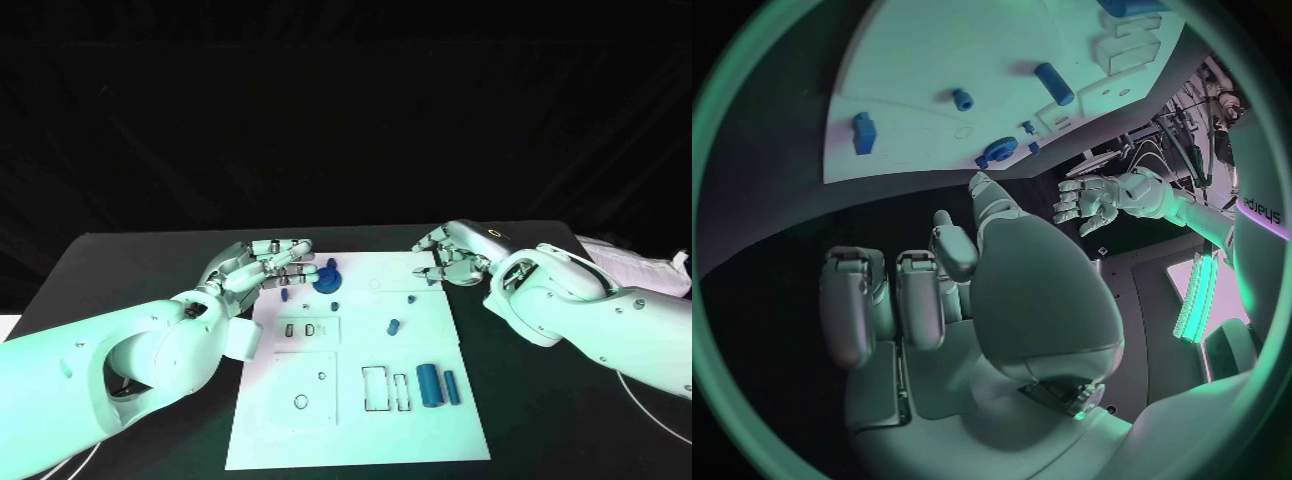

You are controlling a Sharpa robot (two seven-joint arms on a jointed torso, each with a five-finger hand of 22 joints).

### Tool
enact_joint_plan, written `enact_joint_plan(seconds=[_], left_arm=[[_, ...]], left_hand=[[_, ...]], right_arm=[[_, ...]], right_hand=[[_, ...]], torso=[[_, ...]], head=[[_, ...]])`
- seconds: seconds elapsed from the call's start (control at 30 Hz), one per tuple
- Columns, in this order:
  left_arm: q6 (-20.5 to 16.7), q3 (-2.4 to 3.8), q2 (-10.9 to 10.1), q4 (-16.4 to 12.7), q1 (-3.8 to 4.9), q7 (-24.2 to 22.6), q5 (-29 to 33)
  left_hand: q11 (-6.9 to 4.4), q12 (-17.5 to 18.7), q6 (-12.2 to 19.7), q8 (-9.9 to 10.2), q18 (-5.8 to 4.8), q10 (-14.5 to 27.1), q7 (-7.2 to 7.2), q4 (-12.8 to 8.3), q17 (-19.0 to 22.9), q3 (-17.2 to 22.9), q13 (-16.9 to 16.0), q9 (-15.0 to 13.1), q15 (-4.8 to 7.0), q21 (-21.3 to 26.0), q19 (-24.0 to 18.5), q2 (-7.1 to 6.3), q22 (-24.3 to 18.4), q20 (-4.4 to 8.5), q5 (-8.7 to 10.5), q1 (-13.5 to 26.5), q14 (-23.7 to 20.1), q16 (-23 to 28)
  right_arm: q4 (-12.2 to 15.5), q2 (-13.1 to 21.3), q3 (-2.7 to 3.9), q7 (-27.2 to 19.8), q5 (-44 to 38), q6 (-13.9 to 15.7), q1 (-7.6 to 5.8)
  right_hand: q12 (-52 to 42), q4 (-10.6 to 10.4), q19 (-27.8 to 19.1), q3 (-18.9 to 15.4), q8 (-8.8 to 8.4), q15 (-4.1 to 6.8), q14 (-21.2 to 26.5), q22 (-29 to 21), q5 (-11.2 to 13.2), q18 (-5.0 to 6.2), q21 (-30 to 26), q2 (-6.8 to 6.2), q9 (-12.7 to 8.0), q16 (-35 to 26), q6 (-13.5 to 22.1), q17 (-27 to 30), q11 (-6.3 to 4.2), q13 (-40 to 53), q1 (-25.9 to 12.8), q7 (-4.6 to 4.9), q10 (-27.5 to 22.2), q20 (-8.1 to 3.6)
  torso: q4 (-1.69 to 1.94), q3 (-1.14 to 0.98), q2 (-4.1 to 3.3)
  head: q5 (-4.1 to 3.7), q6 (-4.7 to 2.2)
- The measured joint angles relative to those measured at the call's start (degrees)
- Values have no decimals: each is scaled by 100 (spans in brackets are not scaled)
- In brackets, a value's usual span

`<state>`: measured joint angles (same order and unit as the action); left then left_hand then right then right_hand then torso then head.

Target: Assemble the parts on the task board

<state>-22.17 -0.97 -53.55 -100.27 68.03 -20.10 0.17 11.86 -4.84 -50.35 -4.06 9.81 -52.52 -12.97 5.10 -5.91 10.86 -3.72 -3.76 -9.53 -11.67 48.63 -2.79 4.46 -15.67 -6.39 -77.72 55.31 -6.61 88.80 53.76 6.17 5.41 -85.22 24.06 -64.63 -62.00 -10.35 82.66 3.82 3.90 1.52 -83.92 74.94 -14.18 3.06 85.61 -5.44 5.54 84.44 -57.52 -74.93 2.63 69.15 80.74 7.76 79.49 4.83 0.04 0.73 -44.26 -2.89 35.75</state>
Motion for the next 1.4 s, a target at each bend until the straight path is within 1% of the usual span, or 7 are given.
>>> enact_joint_plan(seconds=[0.07,0.23,0.37,0.73,1.0,1.23,1.4], left_arm=[[13,0,-1,8,0,-1,0],[36,0,-13,15,0,-2,0],[51,0,-17,25,-1,-2,0],[70,-2,-29,35,-2,-2,0],[75,-2,-29,38,-2,-1,0],[82,-2,-23,43,-2,0,0],[85,-2,-23,49,-2,0,0]], left_hand=[[0,0,0,0,-1,0,0,-14,0,14,0,0,0,0,0,0,0,0,0,0,0,0],[0,0,0,0,-1,0,0,-14,0,14,0,0,0,0,0,0,0,0,0,0,0,0],[0,0,0,0,-1,0,0,-14,0,14,0,0,0,0,0,0,0,0,0,0,0,0],[0,0,0,0,-1,0,0,-14,1,14,0,0,0,0,0,0,0,0,0,0,0,0],[0,0,0,0,-1,0,0,-14,-1,14,0,0,0,0,0,0,-5,0,0,0,0,0],[0,0,0,0,-1,0,0,-14,-3,14,0,0,0,0,0,0,-5,0,0,0,0,0],[0,0,0,0,-1,0,0,-14,-3,14,0,0,0,0,0,0,-4,0,0,0,0,0]], right_arm=[[-164,52,4,-131,90,-31,19],[-503,46,4,-311,275,-106,86],[-650,-4,11,-392,383,-153,168],[-941,-157,24,-492,507,-226,280],[-1107,-277,34,-526,527,-226,293],[-1215,-386,35,-539,533,-244,303],[-1258,-417,35,-543,534,-275,306]], right_hand=[[0,1,0,-1,0,0,0,0,9,0,0,-30,0,0,0,0,0,0,26,0,0,0],[17,25,0,7,-23,0,0,0,9,0,0,-7,-6,0,42,0,0,-5,48,2,0,0],[22,32,0,-1,-23,0,0,-1,9,0,0,-7,-9,0,54,1,0,-9,48,13,0,0],[23,48,0,16,-23,0,0,-1,9,0,0,-5,-12,0,64,1,12,-6,94,23,-12,0],[22,106,0,73,-22,0,0,-2,60,0,0,100,-5,0,40,2,31,21,200,45,-31,0],[14,197,1,201,7,-1,0,-2,236,0,0,183,26,0,-167,2,40,50,283,0,-40,0],[-1,236,1,253,7,-2,0,-2,279,0,0,220,33,0,-238,2,29,53,320,-11,-29,0]], torso=[[-7,-4,2],[-14,-8,0],[-5,-8,-3],[-3,2,-2],[1,2,-2],[4,-1,-2],[5,2,-1]], head=[[-9,-1],[-10,-7],[-22,9],[-1,49],[18,50],[21,62],[26,82]])
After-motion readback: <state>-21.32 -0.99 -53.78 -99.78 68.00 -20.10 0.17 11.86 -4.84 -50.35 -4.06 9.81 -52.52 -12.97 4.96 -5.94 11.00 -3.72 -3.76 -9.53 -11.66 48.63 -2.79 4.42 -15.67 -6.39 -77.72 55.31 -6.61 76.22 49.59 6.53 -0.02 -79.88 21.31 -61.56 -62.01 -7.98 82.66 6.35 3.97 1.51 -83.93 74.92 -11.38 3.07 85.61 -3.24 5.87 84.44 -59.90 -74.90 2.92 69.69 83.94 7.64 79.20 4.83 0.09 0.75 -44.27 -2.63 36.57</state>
